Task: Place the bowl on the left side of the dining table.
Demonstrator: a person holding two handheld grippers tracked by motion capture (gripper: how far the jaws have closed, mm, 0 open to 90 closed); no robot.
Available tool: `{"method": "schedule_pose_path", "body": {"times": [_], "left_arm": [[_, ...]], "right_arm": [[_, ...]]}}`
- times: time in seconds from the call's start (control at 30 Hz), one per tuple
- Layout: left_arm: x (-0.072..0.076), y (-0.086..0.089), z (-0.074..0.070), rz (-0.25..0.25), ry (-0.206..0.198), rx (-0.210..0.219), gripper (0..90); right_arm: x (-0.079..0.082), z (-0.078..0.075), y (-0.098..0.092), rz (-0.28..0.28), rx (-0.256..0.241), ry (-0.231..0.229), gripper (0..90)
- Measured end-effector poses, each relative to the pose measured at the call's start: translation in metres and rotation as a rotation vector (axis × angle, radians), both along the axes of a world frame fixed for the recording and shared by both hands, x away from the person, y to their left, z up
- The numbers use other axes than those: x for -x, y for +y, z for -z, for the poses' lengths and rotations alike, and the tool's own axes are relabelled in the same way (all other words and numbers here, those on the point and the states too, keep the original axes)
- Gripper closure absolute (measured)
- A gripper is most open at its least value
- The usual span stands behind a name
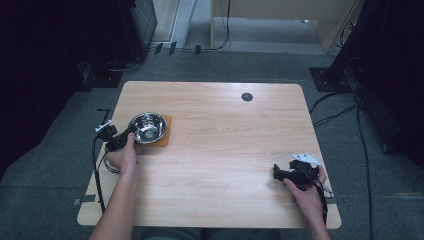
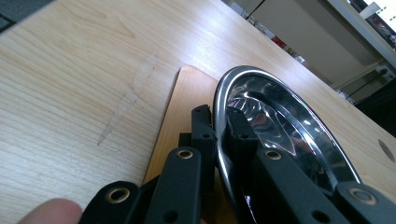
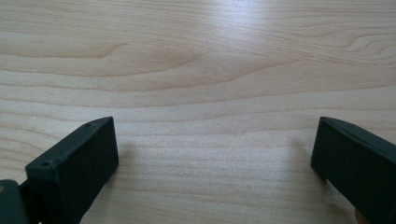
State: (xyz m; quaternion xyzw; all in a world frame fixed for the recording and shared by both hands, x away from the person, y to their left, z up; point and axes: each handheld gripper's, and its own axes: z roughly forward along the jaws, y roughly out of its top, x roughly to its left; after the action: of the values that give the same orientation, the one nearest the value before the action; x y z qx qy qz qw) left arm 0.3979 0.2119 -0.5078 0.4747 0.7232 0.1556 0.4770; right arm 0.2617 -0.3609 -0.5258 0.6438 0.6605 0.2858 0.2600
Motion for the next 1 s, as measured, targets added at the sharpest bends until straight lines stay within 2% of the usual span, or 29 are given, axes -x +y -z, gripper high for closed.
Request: {"method": "schedule_pose_path", "body": {"times": [0.33, 0.43, 0.47, 0.5, 0.57, 0.7, 0.8, 0.87, 0.93, 0.97, 1.0], "left_arm": [[-0.005, -0.007, 0.006, -0.015, -0.01, 0.041, 82.2], [-0.005, -0.007, 0.006, -0.015, -0.01, 0.043, 73.7], [-0.005, -0.006, 0.007, -0.007, -0.012, 0.059, 63.1], [-0.005, -0.005, 0.007, 0.0, -0.013, 0.061, 59.1], [-0.004, -0.005, 0.007, 0.012, -0.024, 0.046, 51.0], [-0.002, -0.003, 0.005, 0.012, -0.02, 0.023, 33.6], [0.002, -0.001, 0.002, 0.032, -0.012, -0.002, 28.3], [0.006, -0.002, 0.001, 0.051, -0.027, -0.028, 25.8], [0.008, -0.002, 0.0, 0.056, -0.033, -0.035, 23.7], [0.012, -0.004, 0.0, 0.079, -0.036, -0.077, 21.9], [0.014, -0.005, 0.0, 0.086, -0.028, -0.101, 20.1]], "right_arm": [[0.0, 0.0, 0.0, 0.0, 0.0, 0.0, 0.0], [0.0, 0.0, 0.0, 0.0, 0.0, 0.0, 0.0], [0.0, 0.0, 0.0, 0.0, 0.0, 0.0, 0.1], [0.0, 0.0, 0.0, 0.0, 0.0, 0.0, 0.0], [0.0, 0.0, 0.0, 0.0, 0.0, 0.0, 0.0], [0.0, 0.0, 0.0, 0.0, 0.0, 0.0, 0.1], [0.0, 0.0, 0.0, 0.0, 0.0, 0.0, 0.1], [0.0, 0.0, 0.0, 0.0, 0.0, 0.0, 0.1], [0.0, 0.0, 0.0, 0.0, 0.0, 0.0, 0.1], [0.0, 0.0, 0.0, 0.0, 0.0, 0.0, 0.1], [0.0, 0.0, 0.0, 0.0, 0.0, 0.0, 0.1]]}}
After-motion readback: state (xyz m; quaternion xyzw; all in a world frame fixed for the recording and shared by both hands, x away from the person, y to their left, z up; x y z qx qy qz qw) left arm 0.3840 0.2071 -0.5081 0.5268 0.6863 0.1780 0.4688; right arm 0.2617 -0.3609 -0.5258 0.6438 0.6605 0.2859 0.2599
